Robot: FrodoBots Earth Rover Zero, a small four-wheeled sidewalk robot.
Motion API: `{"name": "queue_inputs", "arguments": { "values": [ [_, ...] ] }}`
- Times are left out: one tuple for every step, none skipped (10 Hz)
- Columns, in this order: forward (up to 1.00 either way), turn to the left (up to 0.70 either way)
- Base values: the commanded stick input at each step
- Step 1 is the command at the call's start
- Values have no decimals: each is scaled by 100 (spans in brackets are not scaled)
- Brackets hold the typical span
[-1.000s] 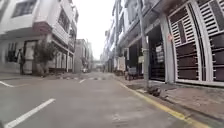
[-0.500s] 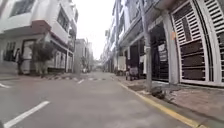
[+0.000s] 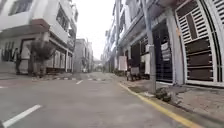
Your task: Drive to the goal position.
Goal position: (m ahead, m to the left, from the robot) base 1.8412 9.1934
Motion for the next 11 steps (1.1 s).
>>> {"name": "queue_inputs", "arguments": {
  "values": [
    [50, 0],
    [50, 0],
    [50, 0],
    [50, 0],
    [50, 0],
    [50, 0],
    [50, 0],
    [50, 0],
    [50, 0],
    [50, 0],
    [50, 0]
  ]
}}
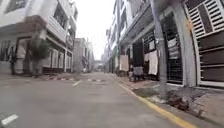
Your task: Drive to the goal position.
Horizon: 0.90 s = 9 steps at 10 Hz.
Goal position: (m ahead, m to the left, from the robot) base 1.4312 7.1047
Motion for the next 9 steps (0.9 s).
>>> {"name": "queue_inputs", "arguments": {
  "values": [
    [50, 0],
    [50, 0],
    [50, 0],
    [50, 0],
    [50, -6],
    [50, -49],
    [50, -34],
    [50, 0],
    [50, 0]
  ]
}}
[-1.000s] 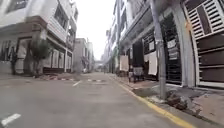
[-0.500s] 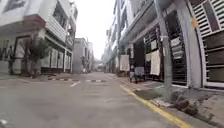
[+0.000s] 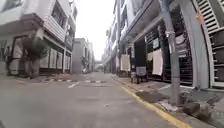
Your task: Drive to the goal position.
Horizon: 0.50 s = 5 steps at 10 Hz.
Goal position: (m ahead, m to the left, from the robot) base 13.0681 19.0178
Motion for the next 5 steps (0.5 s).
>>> {"name": "queue_inputs", "arguments": {
  "values": [
    [50, 0],
    [50, 0],
    [50, 0],
    [50, 0],
    [50, 0]
  ]
}}
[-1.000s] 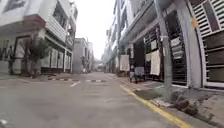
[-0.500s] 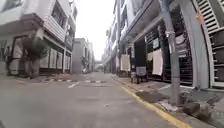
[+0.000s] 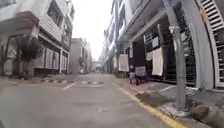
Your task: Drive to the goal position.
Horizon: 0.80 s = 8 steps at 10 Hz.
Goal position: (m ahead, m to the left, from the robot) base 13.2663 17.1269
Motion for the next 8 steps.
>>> {"name": "queue_inputs", "arguments": {
  "values": [
    [50, 0],
    [50, 0],
    [50, 0],
    [50, 0],
    [50, 0],
    [50, 0],
    [50, 0],
    [50, 0]
  ]
}}
